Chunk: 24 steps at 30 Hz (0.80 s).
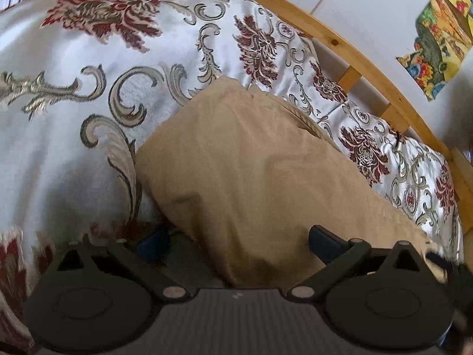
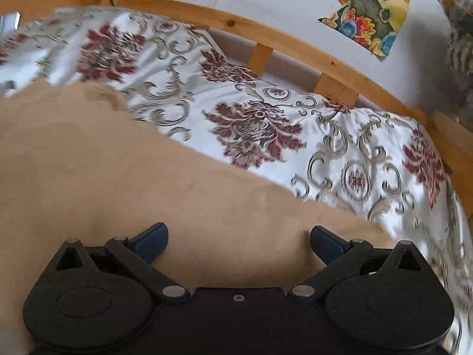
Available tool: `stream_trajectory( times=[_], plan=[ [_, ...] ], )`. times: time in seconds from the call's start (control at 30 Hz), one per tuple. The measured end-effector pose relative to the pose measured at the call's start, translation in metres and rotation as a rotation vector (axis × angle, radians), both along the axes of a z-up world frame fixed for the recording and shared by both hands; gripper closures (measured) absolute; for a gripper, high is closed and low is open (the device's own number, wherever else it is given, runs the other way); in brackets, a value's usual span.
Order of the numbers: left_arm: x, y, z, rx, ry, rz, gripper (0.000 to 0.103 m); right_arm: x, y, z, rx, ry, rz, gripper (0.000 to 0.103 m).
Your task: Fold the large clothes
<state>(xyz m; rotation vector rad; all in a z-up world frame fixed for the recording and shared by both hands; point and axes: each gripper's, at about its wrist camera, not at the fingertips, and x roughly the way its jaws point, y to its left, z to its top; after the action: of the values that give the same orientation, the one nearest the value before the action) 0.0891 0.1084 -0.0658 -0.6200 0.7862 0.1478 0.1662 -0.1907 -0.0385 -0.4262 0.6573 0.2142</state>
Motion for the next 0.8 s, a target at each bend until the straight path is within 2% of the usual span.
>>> stream_trajectory(
  times=[0.1, 0.2, 0.3, 0.37, 0.43, 0.47, 0.53, 0.57, 0.6, 0.63, 0.7, 0.8],
  plan=[
    [-0.001, -0.005, -0.001, -0.017, -0.001, 0.026, 0.001, -0.028, -0.005, 0.007, 0.009, 0.009, -0.007, 0.001],
    [0.001, -0.01, -0.002, 0.007, 0.004, 0.051, 0.001, -0.05, 0.0, 0.007, -0.08, -0.004, -0.023, 0.001],
    [0.003, -0.013, -0.003, 0.023, 0.01, 0.078, 0.001, -0.06, -0.004, -0.001, -0.073, -0.043, -0.03, 0.001],
    [0.004, -0.016, 0.0, 0.044, 0.02, 0.096, 0.007, -0.063, -0.006, -0.009, -0.054, -0.063, -0.039, 0.001],
    [0.003, -0.019, 0.003, 0.055, 0.0, 0.111, 0.031, -0.065, -0.009, -0.015, -0.02, -0.076, -0.065, 0.001],
    [0.003, -0.021, 0.005, 0.062, -0.009, 0.109, 0.037, -0.066, -0.011, -0.017, -0.002, -0.081, -0.077, 0.001],
    [0.003, -0.027, 0.011, 0.095, -0.033, 0.103, 0.061, -0.067, -0.013, -0.02, 0.016, -0.089, -0.081, 0.001],
    [0.003, -0.029, 0.014, 0.117, -0.036, 0.11, 0.068, -0.066, -0.014, -0.02, 0.022, -0.086, -0.082, 0.001],
    [0.003, -0.029, 0.016, 0.136, -0.029, 0.131, 0.087, -0.065, -0.014, -0.02, 0.027, -0.081, -0.084, 0.001],
    [0.003, -0.028, 0.017, 0.142, -0.02, 0.151, 0.093, -0.065, -0.015, -0.02, 0.031, -0.079, -0.085, 0.001],
    [0.004, -0.024, 0.019, 0.121, -0.029, 0.144, 0.097, -0.065, -0.016, -0.02, 0.035, -0.077, -0.083, 0.001],
    [0.004, -0.03, 0.036, 0.153, -0.09, 0.092, 0.099, -0.063, -0.017, -0.018, 0.044, -0.07, -0.083, 0.001]
  ],
)
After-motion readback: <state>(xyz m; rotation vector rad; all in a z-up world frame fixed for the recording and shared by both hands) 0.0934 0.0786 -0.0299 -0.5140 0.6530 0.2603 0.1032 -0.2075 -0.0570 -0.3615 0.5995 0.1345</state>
